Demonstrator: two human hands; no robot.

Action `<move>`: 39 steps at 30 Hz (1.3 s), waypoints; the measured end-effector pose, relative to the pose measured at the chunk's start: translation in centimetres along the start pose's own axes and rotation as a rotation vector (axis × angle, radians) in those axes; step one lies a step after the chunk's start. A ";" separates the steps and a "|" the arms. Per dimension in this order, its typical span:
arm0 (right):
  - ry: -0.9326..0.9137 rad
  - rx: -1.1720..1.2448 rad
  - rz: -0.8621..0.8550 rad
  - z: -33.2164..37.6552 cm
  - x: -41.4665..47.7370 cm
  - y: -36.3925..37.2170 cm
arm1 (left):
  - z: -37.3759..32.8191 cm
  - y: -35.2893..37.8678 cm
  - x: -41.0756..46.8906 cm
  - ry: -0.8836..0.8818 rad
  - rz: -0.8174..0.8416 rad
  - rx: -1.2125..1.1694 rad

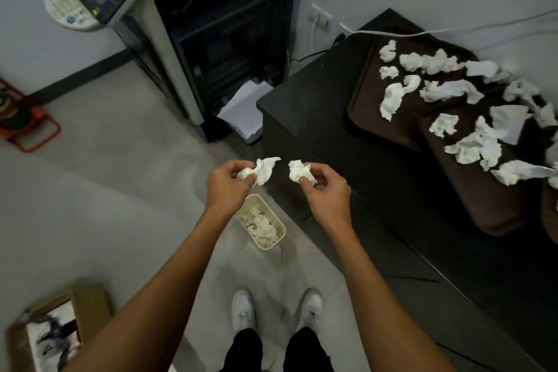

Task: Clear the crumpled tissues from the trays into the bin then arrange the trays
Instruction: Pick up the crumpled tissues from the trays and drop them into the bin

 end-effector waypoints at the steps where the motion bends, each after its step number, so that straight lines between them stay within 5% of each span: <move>1: 0.004 -0.002 0.011 -0.7 0.2 0.6 | 0.7 -0.1 0.3 -0.017 -0.012 0.001; 28: 0.135 -0.272 0.304 -34.0 4.9 23.0 | 28.7 5.5 17.9 -0.265 -0.217 0.023; 35: 0.280 -0.433 0.587 -43.2 4.2 29.8 | 34.5 5.6 20.1 -0.298 -0.242 0.103; 39: 0.387 -0.533 0.564 -46.4 3.7 28.5 | 36.5 6.0 20.8 -0.317 -0.274 0.127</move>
Point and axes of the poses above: each hand's wrist, its own x-axis towards the middle knuckle, its own y-axis out of the palm, z = x × y, the point moved 7 cm from there along x, towards the middle knuckle, and after that the axes turned 10 degrees about -y, right-handed, at the moved point
